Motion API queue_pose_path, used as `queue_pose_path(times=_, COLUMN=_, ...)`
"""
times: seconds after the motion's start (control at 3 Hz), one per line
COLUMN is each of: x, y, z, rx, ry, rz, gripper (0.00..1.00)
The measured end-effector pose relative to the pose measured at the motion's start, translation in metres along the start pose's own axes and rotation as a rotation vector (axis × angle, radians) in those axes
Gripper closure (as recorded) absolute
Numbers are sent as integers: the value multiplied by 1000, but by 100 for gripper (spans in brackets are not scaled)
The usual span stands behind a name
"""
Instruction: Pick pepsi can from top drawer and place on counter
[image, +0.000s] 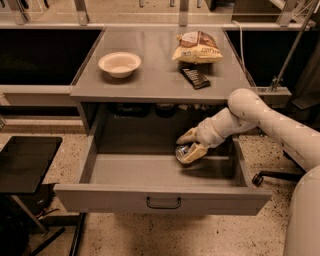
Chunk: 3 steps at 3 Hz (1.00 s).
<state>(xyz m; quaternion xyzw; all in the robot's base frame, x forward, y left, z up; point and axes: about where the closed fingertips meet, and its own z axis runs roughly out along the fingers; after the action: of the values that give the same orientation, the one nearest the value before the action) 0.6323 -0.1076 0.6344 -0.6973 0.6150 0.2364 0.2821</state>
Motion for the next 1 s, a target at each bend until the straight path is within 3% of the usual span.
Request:
queue_pose_path(times=0.33, x=0, y=0, z=0, rx=0, ry=0, rz=0, gripper=89)
queue_pose_path(times=0.67, x=0, y=0, z=1, rx=-2, ry=-9, rz=2, gripper=100)
queue_pose_path(times=1.0, x=10, y=-6, z=-13, rx=15, ry=-87, rz=40, gripper=100)
